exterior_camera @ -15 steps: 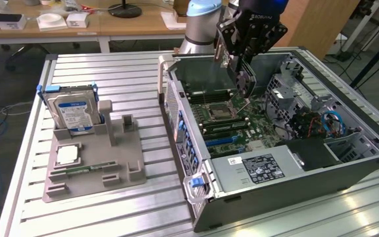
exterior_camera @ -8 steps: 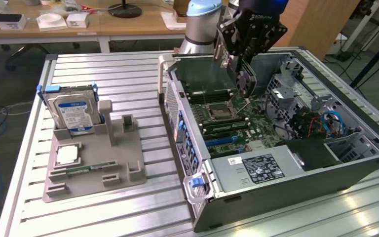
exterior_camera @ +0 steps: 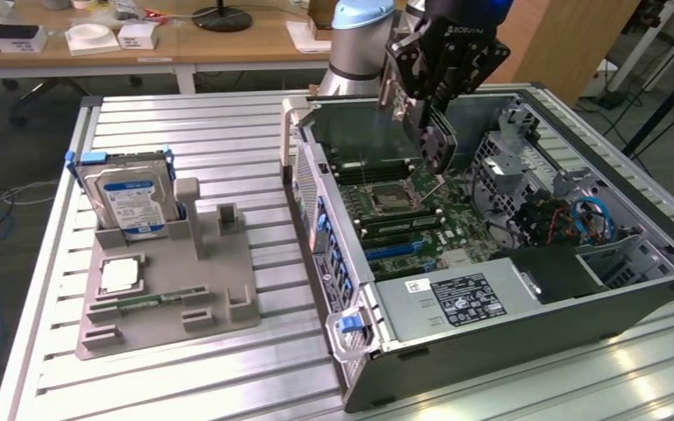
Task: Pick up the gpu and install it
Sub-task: 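Insert the gpu into the slot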
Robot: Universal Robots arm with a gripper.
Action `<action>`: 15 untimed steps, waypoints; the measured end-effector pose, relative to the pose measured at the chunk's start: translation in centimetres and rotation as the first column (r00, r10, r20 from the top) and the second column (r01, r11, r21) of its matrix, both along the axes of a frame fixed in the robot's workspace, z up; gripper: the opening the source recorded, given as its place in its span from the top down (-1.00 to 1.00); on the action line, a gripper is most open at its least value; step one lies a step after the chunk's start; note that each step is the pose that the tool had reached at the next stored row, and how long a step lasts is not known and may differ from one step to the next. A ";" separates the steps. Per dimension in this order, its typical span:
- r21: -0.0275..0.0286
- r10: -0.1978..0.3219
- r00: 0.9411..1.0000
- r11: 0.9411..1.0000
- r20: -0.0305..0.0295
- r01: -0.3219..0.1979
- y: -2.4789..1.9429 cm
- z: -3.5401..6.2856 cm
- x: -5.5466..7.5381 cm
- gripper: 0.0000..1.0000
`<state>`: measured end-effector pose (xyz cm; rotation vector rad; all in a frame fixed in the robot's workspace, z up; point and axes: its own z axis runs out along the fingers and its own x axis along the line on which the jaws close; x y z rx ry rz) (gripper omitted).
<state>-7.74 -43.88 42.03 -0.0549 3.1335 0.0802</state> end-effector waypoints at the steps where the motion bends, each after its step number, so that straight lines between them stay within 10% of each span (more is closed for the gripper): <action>1: 0.000 0.003 1.000 1.000 0.000 -0.003 0.00 0.00 0.0 0.47; 15: 0.000 0.066 0.998 0.998 0.000 -0.066 0.00 -0.02 0.0 0.47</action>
